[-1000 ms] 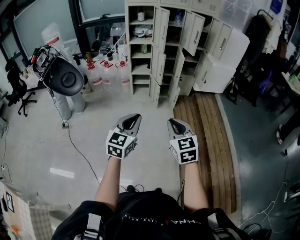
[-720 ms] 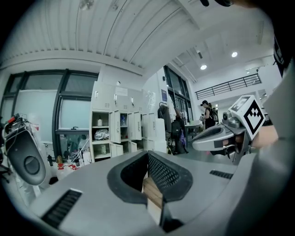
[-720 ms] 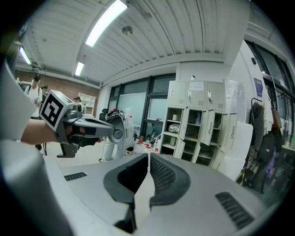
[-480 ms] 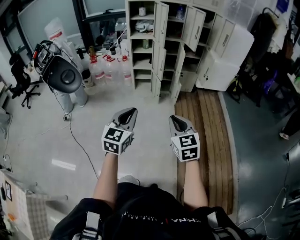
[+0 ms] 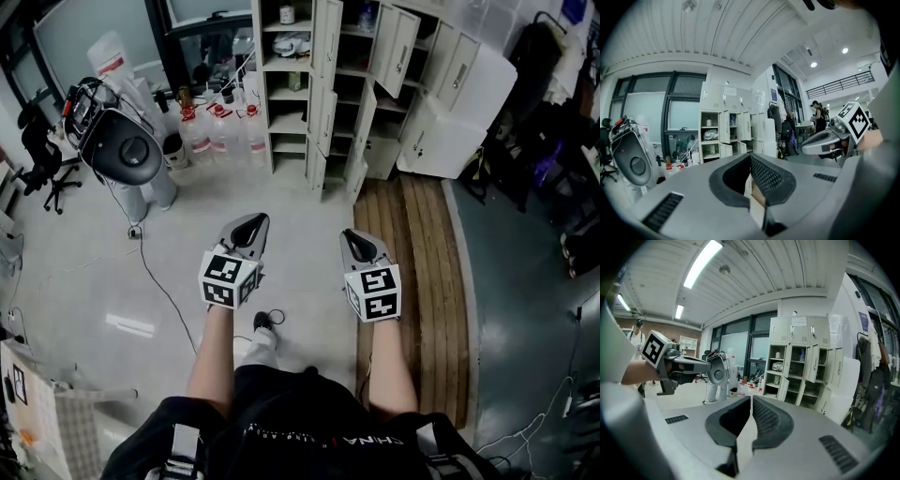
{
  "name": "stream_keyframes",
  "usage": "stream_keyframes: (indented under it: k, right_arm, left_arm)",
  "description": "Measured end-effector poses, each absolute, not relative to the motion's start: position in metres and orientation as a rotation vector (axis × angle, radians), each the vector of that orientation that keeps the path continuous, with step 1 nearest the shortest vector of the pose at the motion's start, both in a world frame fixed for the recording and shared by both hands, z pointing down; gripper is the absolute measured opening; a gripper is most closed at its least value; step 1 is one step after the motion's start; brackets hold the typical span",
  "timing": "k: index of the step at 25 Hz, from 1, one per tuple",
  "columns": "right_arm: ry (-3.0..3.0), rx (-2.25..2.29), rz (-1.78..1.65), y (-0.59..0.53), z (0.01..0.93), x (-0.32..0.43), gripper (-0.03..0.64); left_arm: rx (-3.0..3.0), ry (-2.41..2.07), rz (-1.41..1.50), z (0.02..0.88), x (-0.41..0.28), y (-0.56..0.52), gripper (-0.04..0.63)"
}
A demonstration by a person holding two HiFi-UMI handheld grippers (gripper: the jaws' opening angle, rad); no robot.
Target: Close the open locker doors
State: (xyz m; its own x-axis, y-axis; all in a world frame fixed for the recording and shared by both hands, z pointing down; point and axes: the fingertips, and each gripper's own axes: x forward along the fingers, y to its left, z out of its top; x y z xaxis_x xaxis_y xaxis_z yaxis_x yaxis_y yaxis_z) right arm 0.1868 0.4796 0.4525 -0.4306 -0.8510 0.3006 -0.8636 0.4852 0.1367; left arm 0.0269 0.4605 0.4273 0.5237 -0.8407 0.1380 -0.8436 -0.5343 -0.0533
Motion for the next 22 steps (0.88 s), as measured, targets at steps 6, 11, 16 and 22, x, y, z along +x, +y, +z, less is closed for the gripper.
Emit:
stream_keyframes:
  k: [6, 11, 16, 22]
  right_arm:
    - [-2.386, 1.462, 0.043, 0.406, 0.461, 0.176, 0.04]
    - [-2.346, 1.514, -0.001, 0.333, 0.446, 0.13, 0.04]
    - [-2.327, 1.541, -0.023, 0.275, 0.436, 0.102, 0.04]
    - [-2.308, 1.561, -0.009, 0.227, 0.439, 0.07, 0.04]
  left_arm:
    - [2.727, -1.493, 0.238, 0.443, 0.016, 0.387, 0.02]
    - [2.772, -1.455, 0.258, 0.439, -0.028, 0.315, 0.02]
    - [2.796, -1.417, 0.236, 0.435, -0.052, 0.253, 0.02]
    - [2.827, -1.362, 0.256, 0.438, -0.077, 0.204, 0.02]
